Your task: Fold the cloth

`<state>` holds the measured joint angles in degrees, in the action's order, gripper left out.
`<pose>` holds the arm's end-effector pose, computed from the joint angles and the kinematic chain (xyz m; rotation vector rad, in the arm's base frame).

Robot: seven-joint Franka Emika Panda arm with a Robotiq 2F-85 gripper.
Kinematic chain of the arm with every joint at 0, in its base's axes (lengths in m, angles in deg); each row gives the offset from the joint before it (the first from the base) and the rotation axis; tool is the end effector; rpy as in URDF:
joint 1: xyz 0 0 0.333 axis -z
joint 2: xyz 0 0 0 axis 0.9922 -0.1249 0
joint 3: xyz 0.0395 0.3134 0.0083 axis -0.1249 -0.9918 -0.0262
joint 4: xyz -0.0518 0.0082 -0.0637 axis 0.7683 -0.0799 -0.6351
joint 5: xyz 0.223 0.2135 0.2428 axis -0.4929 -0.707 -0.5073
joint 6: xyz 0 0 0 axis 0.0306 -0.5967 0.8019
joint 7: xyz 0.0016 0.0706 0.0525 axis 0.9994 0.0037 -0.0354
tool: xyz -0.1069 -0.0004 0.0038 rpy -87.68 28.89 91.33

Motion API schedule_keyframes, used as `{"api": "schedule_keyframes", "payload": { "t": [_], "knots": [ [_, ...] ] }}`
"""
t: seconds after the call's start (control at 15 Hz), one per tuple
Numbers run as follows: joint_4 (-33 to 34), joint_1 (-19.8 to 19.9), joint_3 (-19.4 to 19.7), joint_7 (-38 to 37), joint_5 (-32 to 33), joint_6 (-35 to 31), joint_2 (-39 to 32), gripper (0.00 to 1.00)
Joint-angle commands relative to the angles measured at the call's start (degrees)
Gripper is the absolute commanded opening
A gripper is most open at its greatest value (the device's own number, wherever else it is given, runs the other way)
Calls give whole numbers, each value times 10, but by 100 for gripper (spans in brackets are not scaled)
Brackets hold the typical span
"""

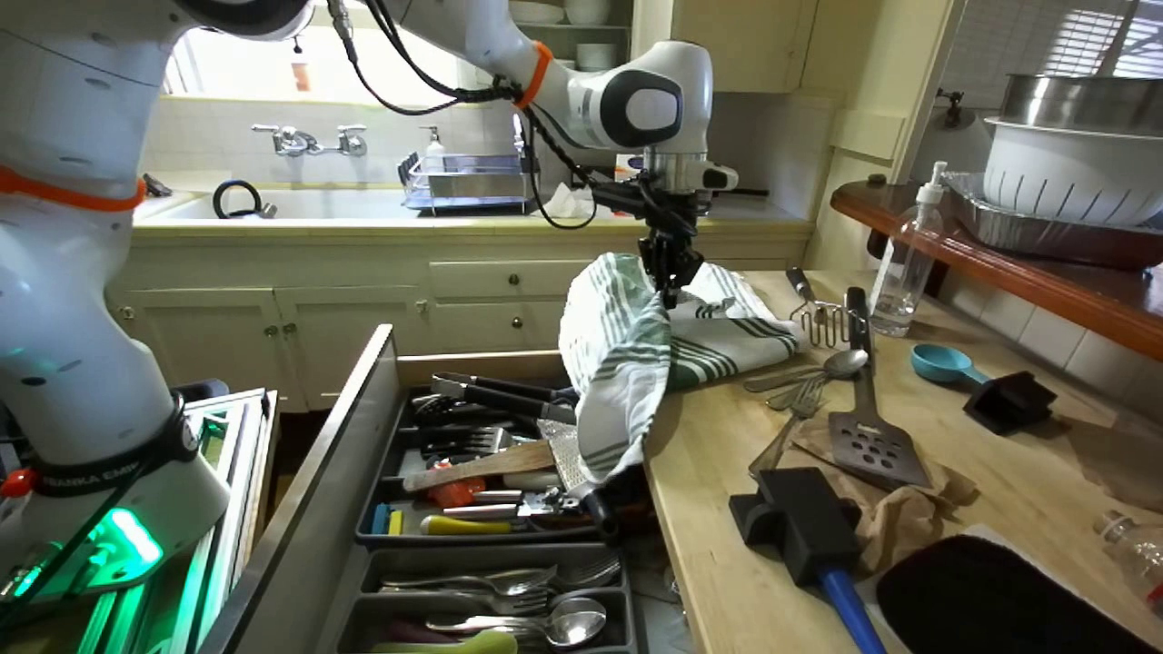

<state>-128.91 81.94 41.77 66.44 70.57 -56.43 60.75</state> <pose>0.6873 -0.0197 0.3640 3.0205 0.0730 0.0063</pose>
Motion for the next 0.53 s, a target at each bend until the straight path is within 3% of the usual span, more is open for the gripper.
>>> {"api": "schedule_keyframes", "payload": {
  "t": [0.0,0.13,0.4,0.47],
  "knots": [
    [2,-7,4,-12,24,60,18,53],
    [-10,-1,-6,9,12,109,57,69],
    [-41,21,1,21,0,147,161,98],
    [-49,31,6,23,-9,152,185,100]
  ]
}}
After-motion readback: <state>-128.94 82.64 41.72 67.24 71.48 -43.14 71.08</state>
